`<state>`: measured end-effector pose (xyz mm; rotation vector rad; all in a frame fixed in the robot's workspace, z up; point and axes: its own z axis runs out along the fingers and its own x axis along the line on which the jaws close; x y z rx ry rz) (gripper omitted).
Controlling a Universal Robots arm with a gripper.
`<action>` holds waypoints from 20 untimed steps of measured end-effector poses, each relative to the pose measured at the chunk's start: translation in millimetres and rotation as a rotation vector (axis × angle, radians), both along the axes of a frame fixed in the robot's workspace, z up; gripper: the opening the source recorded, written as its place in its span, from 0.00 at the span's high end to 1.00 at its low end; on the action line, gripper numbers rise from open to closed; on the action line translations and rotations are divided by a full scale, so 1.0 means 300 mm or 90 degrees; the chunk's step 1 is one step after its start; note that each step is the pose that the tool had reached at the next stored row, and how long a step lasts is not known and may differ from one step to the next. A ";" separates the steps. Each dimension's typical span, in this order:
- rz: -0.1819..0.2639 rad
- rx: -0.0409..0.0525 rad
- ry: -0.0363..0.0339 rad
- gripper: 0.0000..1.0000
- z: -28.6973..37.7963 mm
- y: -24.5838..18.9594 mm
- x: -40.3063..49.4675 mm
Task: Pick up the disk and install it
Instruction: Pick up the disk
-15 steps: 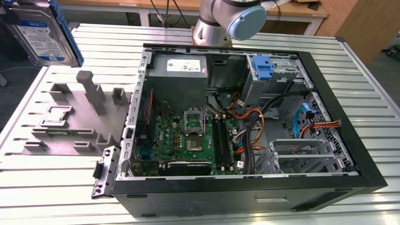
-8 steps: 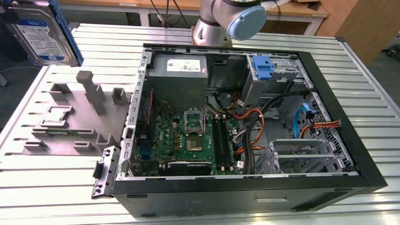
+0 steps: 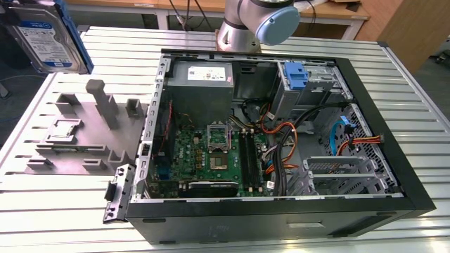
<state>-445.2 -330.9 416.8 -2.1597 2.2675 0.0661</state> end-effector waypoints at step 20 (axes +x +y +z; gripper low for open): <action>0.000 0.0000 0.0000 0.64 0.016 0.000 0.000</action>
